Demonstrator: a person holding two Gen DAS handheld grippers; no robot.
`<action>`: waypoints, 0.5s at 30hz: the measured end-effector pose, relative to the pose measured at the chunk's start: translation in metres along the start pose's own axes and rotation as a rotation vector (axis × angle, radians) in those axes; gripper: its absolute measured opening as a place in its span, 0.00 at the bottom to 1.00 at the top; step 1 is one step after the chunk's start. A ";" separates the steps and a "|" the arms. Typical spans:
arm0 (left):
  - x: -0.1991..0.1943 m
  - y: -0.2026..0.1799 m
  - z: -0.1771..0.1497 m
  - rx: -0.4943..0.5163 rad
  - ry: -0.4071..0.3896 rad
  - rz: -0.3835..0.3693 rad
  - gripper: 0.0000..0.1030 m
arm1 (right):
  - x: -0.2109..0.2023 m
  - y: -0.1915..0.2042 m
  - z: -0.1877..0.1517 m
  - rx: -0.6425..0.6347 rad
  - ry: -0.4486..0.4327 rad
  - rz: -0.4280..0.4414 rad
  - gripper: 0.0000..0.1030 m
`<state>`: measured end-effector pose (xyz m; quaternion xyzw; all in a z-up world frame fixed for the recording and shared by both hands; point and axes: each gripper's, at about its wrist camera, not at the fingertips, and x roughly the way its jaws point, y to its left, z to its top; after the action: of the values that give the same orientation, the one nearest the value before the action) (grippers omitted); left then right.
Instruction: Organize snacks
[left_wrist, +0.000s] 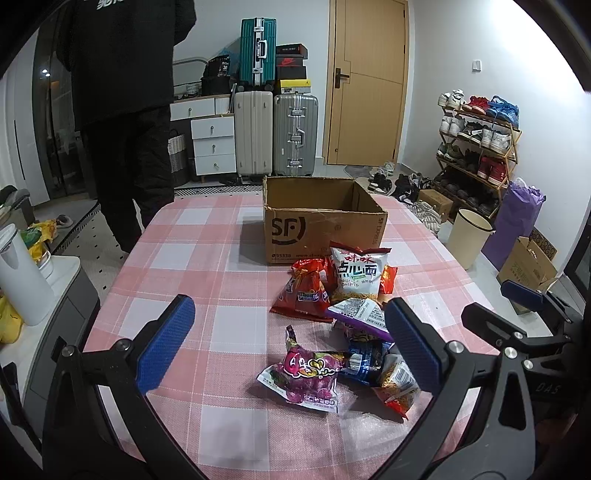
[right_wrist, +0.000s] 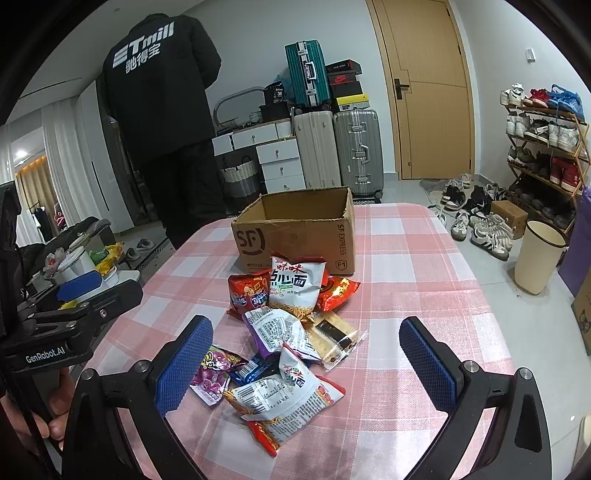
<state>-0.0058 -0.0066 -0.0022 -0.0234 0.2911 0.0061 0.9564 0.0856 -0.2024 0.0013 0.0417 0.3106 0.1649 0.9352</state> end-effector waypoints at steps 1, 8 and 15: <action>0.000 0.000 0.000 0.000 0.000 -0.001 1.00 | 0.000 0.000 0.000 -0.001 0.003 0.001 1.00; 0.000 -0.002 -0.002 0.000 0.002 -0.003 1.00 | 0.000 0.001 -0.001 -0.002 0.006 0.001 1.00; 0.000 0.001 -0.005 -0.010 0.006 -0.001 1.00 | 0.000 0.001 -0.001 -0.002 0.006 0.001 1.00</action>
<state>-0.0087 -0.0061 -0.0058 -0.0283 0.2937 0.0069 0.9554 0.0845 -0.2015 0.0008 0.0405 0.3131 0.1659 0.9342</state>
